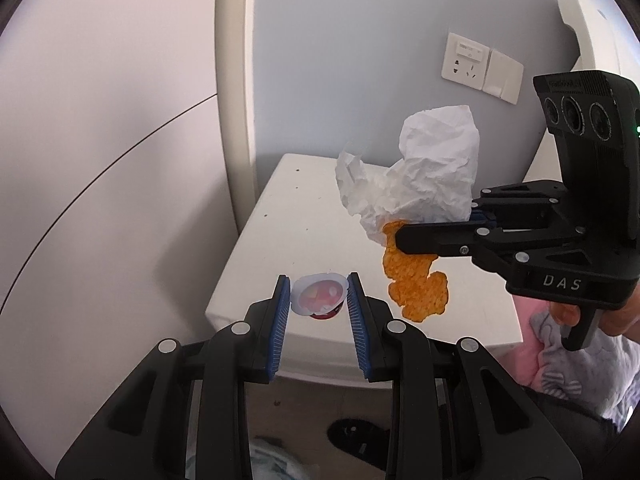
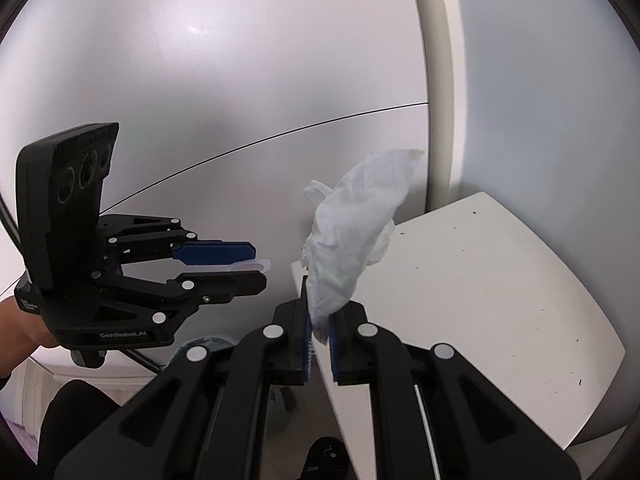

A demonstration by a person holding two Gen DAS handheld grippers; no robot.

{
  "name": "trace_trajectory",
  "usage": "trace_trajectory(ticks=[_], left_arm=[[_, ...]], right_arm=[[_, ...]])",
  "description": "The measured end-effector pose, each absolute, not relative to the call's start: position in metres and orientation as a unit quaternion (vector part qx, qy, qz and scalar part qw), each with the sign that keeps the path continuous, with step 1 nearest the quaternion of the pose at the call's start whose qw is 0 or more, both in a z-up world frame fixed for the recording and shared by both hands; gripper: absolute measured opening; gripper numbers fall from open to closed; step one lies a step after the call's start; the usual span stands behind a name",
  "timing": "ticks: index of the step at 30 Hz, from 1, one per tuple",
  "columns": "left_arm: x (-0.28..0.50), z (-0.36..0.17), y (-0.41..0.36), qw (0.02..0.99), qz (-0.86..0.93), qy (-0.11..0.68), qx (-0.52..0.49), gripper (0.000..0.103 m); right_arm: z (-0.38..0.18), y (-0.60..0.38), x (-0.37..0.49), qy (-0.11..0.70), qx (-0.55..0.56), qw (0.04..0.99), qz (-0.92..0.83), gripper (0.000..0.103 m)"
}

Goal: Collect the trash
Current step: 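Carry the red cup and tissue over the trash bin with both grippers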

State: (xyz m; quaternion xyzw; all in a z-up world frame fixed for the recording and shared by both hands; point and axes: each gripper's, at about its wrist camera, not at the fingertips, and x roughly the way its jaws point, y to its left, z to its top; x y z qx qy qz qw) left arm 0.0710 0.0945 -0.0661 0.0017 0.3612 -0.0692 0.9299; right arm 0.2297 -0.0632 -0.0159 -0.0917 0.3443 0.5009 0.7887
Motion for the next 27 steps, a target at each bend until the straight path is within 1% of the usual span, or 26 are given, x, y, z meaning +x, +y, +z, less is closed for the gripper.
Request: trace_trajectory(ticks=[13, 27], left_arm=[[0.020, -0.063, 0.104, 0.933, -0.042, 0.357, -0.007, 0.027], [-0.047, -0.076, 0.134, 0.931, 0.014, 0.364, -0.035, 0.027]], right_arm=[[-0.016, -0.044, 0.202, 0.338, -0.107, 0.778, 0.520, 0.009], [-0.040, -0.005, 0.177, 0.346, -0.126, 0.741, 0.561, 0.009]])
